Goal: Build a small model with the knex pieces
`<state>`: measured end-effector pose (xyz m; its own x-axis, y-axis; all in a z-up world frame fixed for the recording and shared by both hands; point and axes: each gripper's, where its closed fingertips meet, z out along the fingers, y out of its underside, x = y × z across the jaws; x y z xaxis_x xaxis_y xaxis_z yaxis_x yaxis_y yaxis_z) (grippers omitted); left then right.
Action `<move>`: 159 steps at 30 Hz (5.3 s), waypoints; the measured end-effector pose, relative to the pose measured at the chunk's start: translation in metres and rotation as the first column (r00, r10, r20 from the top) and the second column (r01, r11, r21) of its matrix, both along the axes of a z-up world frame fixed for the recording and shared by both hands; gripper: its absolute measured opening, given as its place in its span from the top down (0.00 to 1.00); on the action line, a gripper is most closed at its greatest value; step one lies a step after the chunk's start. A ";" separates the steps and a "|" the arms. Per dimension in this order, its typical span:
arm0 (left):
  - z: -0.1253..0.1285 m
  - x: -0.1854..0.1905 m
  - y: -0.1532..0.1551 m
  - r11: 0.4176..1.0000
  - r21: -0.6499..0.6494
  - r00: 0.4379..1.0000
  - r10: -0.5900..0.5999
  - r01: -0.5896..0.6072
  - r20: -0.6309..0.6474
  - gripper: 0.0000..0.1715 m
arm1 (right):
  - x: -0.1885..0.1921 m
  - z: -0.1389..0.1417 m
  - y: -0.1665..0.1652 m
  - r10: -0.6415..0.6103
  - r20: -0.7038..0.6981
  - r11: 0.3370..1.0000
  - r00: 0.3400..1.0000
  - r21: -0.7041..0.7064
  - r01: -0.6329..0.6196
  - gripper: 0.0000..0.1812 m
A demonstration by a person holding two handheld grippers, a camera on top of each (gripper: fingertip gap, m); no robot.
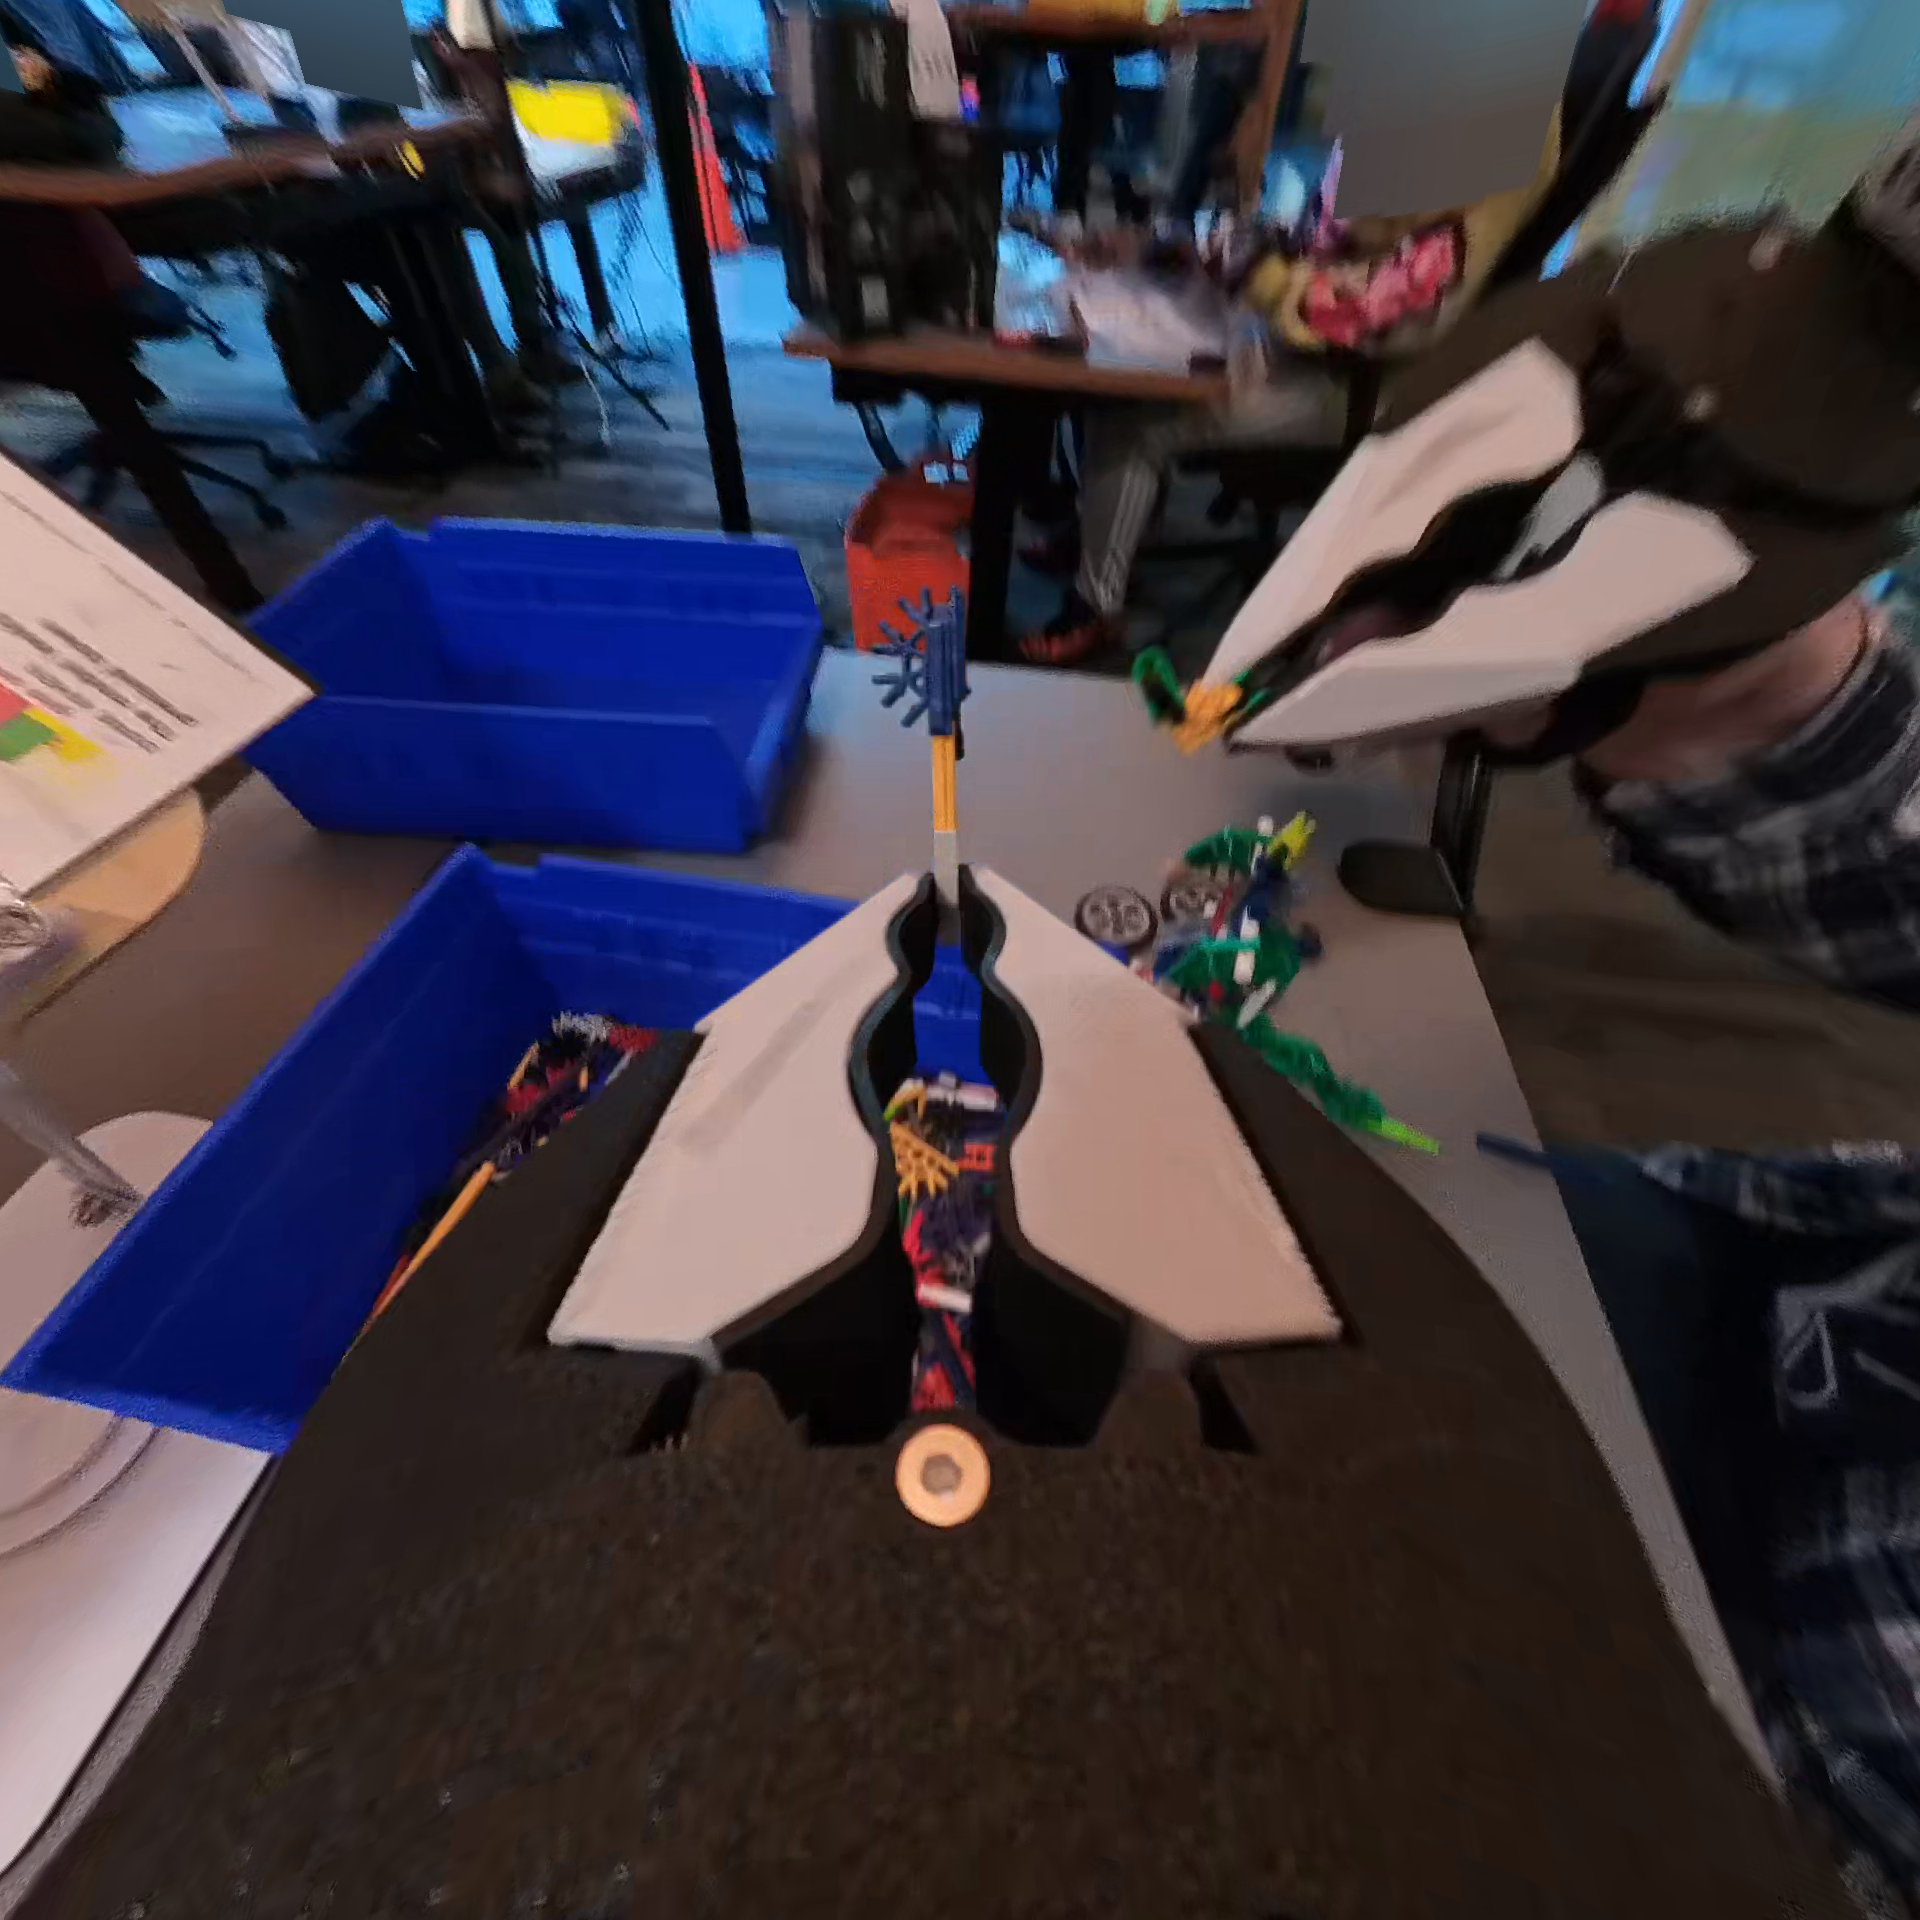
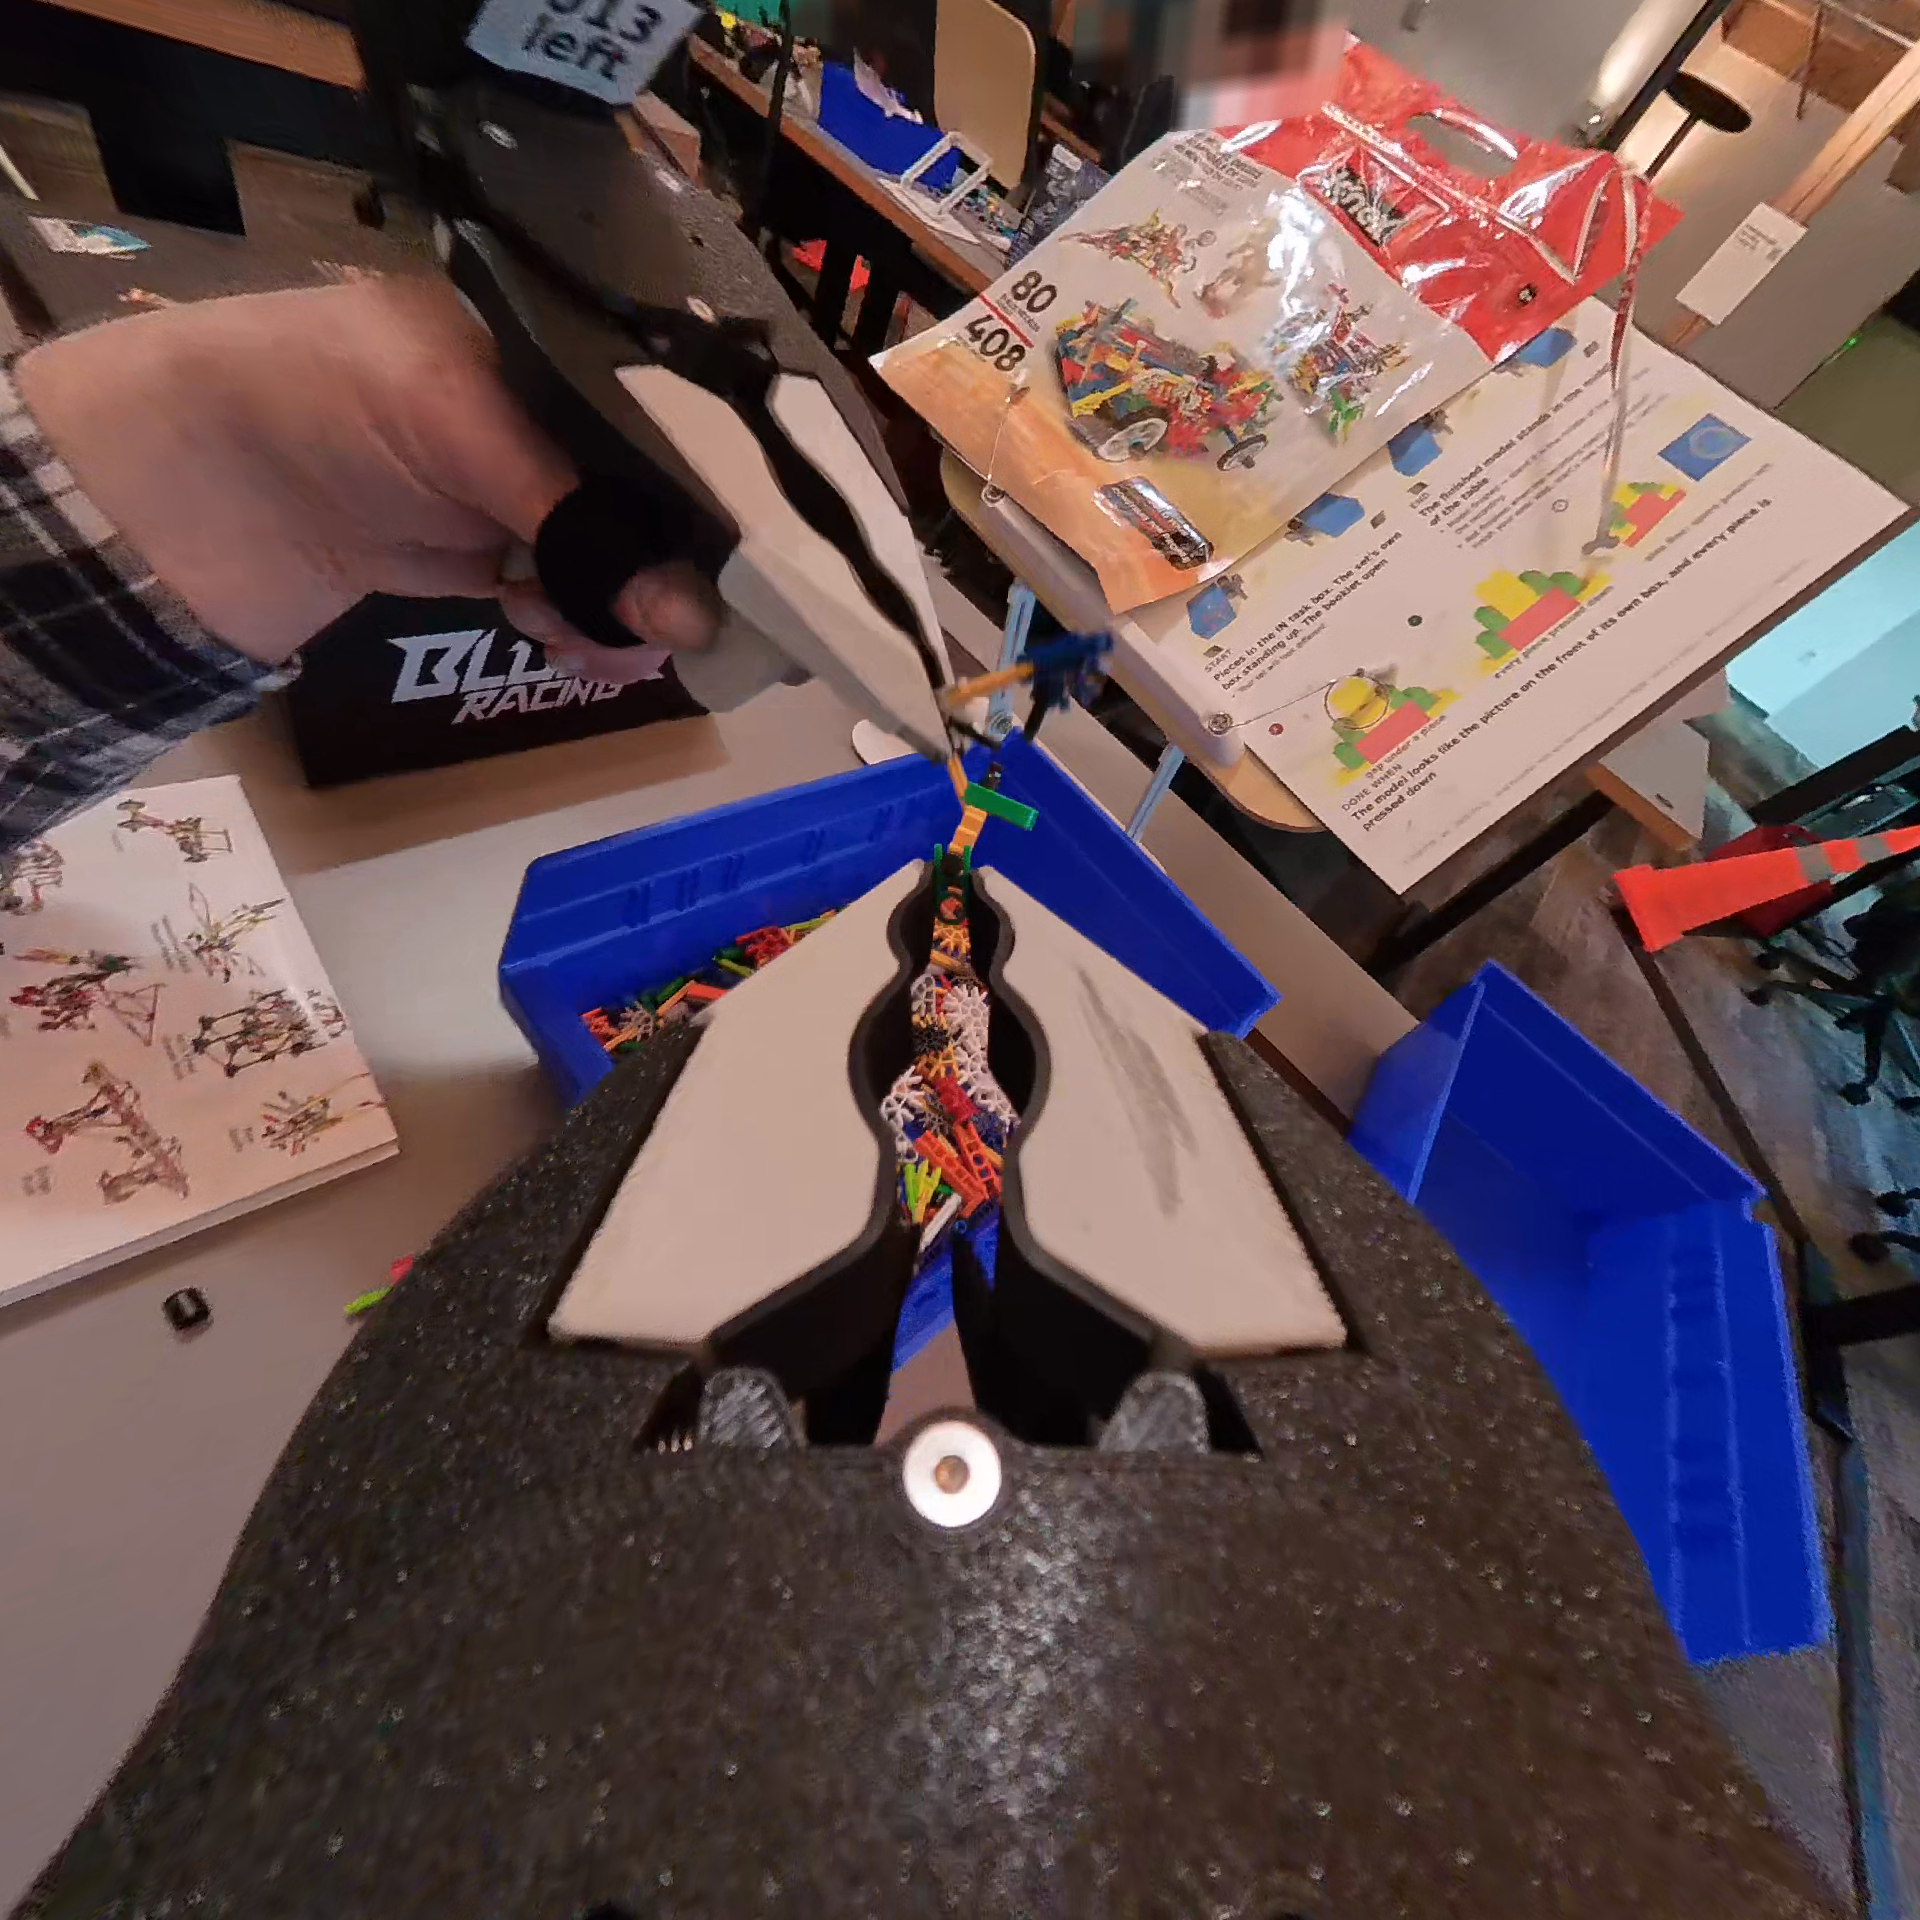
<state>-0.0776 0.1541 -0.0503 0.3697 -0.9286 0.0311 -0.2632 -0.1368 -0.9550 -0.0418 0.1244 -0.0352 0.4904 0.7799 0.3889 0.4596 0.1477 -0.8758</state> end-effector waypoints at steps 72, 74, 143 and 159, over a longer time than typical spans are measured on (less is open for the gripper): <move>0.026 0.066 -0.122 0.829 0.380 0.902 -0.430 0.410 -0.035 0.99 | 0.026 0.000 -0.085 0.161 -0.052 0.985 0.986 0.071 -0.157 0.98; 0.033 0.060 -0.126 0.802 0.439 0.901 -0.432 0.404 -0.041 0.98 | 0.020 0.007 -0.089 0.210 -0.152 0.977 0.966 0.002 -0.212 0.99; 0.055 0.064 -0.120 0.860 0.126 0.806 -0.508 0.495 0.305 1.00 | 0.018 0.033 -0.082 0.202 -0.590 0.930 0.782 -0.135 -0.342 0.97; 0.060 0.064 -0.118 0.873 0.154 0.816 -0.488 0.463 0.311 1.00 | 0.021 0.040 -0.081 0.181 -0.476 0.968 0.861 -0.068 -0.241 0.98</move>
